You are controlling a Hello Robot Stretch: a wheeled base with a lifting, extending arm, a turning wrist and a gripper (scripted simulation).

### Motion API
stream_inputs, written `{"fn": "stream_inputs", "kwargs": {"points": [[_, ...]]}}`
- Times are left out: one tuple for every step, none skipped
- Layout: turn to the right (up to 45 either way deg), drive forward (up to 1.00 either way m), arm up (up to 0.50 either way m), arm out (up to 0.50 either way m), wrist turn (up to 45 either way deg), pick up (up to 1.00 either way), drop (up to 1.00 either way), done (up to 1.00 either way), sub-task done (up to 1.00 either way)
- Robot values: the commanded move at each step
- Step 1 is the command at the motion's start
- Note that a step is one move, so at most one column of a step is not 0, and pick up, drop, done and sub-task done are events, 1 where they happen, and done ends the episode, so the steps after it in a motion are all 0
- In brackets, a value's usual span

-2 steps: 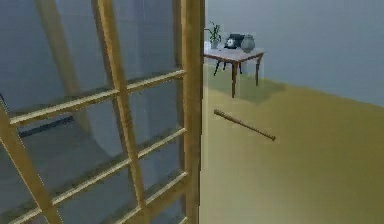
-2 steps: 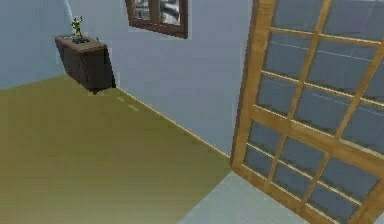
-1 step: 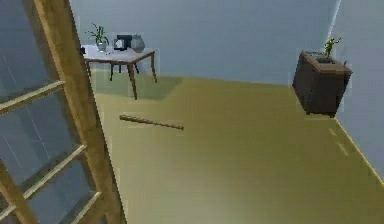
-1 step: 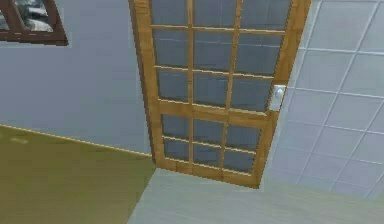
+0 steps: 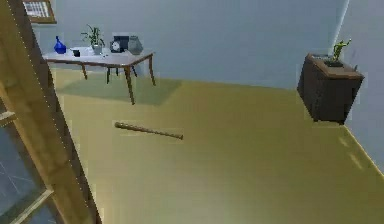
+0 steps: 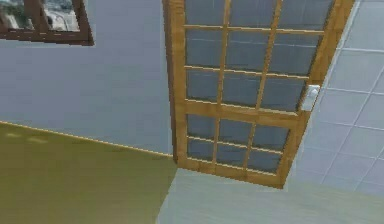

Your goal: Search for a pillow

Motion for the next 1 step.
{"fn": "stream_inputs", "kwargs": {"points": [[45.0, 0.00, 0.00, 0.00, 0.0, 0.00, 0.00, 0.00, 0.00]]}}
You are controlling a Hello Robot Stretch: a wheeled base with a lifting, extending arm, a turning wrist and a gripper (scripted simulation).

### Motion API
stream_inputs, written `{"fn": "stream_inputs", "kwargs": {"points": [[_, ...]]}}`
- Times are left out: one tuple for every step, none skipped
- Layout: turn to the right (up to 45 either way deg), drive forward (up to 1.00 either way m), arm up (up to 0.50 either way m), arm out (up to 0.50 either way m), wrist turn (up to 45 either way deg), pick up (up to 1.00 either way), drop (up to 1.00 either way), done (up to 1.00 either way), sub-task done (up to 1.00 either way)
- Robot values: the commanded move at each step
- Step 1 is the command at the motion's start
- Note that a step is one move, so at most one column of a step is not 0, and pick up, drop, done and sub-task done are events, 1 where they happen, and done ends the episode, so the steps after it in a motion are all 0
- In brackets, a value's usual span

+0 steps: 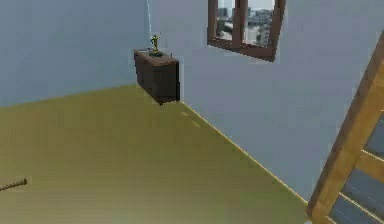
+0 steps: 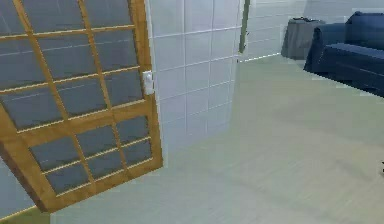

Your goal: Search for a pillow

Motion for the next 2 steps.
{"fn": "stream_inputs", "kwargs": {"points": [[42.0, 0.00, 0.00, 0.00, 0.0, 0.00, 0.00, 0.00, 0.00], [0.0, 0.10, 0.00, 0.00, 0.0, 0.00, 0.00, 0.00, 0.00]]}}
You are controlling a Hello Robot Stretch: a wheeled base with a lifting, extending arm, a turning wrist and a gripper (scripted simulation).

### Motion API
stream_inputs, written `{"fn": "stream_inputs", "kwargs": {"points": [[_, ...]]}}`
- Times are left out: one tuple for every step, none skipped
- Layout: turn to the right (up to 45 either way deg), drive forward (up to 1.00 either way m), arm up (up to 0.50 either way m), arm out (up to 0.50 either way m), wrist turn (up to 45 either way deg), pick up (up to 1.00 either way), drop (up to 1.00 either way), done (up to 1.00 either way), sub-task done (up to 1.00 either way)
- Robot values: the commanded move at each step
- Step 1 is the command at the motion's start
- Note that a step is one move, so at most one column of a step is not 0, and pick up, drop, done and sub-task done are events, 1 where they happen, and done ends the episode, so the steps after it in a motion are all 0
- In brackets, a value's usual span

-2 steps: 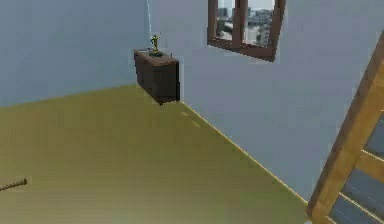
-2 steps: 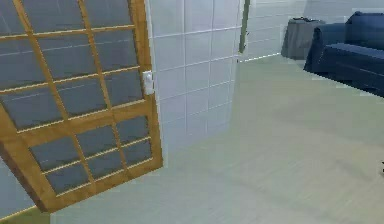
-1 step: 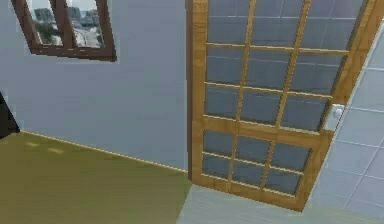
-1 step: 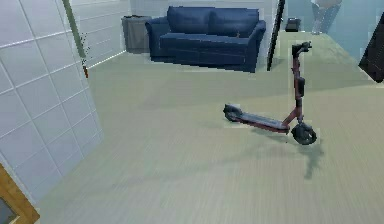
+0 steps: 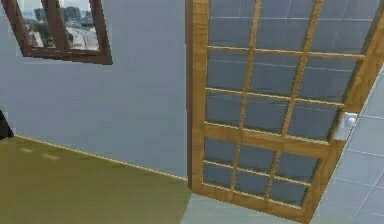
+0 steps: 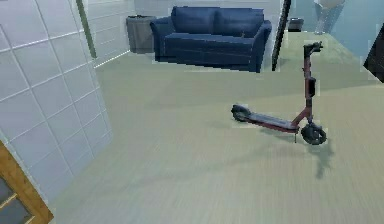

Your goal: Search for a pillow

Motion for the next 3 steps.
{"fn": "stream_inputs", "kwargs": {"points": [[-45.0, 0.00, 0.00, 0.00, 0.0, 0.00, 0.00, 0.00, 0.00], [-39.0, 0.00, 0.00, 0.00, 0.0, 0.00, 0.00, 0.00, 0.00], [0.0, 0.85, 0.00, 0.00, 0.0, 0.00, 0.00, 0.00, 0.00]]}}
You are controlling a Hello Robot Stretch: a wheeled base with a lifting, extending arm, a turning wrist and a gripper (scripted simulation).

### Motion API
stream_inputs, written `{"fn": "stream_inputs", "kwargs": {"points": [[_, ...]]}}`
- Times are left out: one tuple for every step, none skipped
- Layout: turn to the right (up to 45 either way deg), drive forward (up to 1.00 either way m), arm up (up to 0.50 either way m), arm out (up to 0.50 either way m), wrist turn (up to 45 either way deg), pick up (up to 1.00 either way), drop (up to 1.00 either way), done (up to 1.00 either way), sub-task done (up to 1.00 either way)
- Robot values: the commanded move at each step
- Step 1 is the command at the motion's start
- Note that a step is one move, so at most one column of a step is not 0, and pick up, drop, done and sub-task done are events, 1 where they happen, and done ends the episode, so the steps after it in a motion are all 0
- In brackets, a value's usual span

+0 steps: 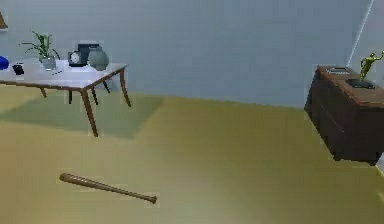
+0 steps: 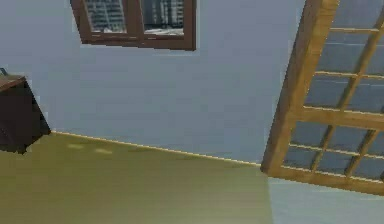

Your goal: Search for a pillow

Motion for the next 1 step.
{"fn": "stream_inputs", "kwargs": {"points": [[-45.0, 0.00, 0.00, 0.00, 0.0, 0.00, 0.00, 0.00, 0.00]]}}
